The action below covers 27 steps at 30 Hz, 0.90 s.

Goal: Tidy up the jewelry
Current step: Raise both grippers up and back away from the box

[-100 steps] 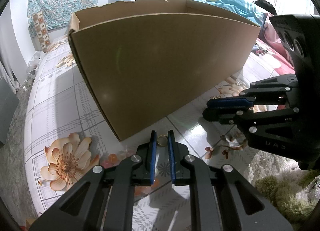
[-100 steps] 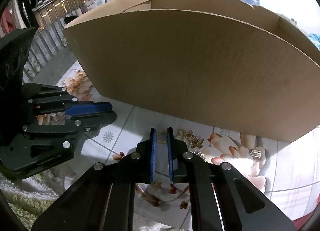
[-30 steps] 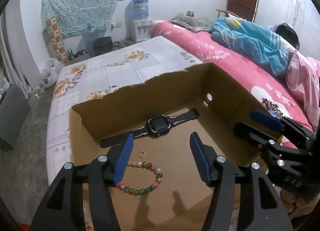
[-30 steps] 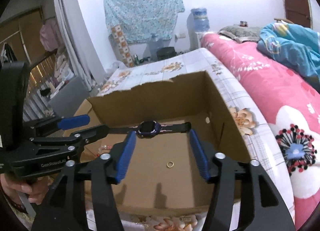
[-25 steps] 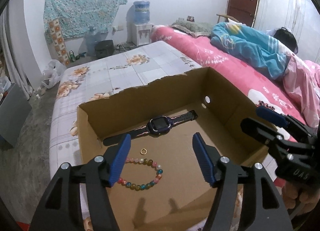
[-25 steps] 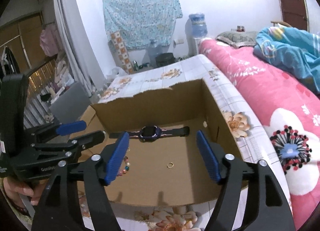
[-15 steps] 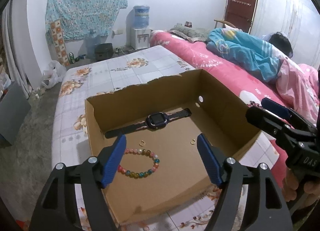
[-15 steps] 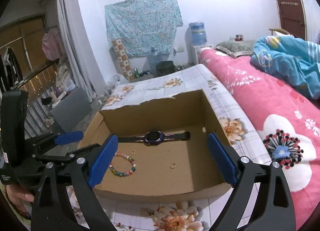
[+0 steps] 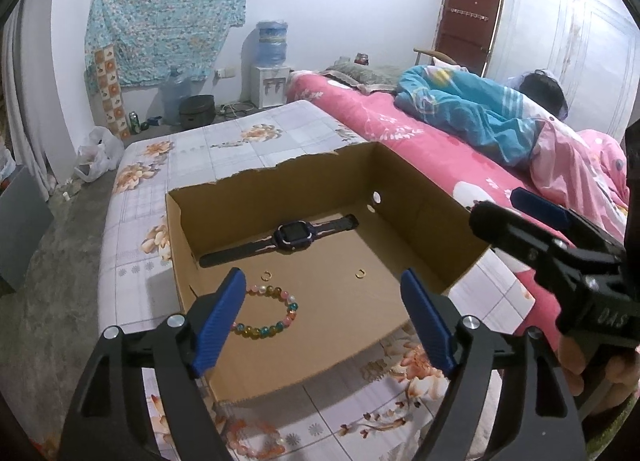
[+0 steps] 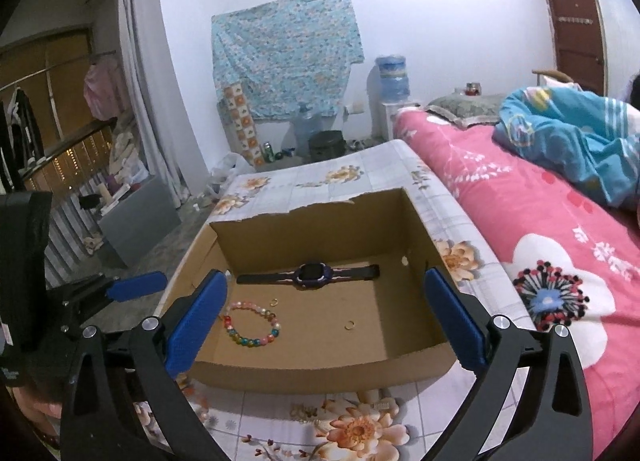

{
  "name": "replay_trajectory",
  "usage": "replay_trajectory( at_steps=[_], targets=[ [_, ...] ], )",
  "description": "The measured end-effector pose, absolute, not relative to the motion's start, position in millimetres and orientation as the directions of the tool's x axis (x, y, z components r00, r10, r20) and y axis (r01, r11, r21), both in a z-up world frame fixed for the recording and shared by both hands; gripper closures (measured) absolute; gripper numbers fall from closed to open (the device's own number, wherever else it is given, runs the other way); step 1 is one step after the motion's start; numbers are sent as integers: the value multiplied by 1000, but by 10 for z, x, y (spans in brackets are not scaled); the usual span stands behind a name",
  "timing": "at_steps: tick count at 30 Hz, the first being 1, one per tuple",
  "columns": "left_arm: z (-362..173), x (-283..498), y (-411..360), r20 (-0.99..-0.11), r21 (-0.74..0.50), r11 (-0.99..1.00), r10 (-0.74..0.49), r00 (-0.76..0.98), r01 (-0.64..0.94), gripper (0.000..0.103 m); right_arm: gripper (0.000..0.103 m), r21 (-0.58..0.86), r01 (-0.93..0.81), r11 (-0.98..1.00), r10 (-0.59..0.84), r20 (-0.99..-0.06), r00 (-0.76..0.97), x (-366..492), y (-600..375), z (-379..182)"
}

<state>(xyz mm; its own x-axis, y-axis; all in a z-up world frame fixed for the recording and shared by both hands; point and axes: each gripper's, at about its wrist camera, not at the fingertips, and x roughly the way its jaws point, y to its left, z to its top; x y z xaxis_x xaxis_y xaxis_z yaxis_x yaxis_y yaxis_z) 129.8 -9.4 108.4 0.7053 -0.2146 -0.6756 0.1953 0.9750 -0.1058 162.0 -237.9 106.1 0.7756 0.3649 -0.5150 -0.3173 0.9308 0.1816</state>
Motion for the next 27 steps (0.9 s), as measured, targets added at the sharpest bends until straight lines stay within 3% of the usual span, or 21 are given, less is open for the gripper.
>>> replay_trajectory(
  at_steps=[27],
  targets=[
    [1045,1129,-2,-669,-136,973,-228,707,185,21,8,131,-268,955,296,-523,800,1418,-2344,1174]
  ],
)
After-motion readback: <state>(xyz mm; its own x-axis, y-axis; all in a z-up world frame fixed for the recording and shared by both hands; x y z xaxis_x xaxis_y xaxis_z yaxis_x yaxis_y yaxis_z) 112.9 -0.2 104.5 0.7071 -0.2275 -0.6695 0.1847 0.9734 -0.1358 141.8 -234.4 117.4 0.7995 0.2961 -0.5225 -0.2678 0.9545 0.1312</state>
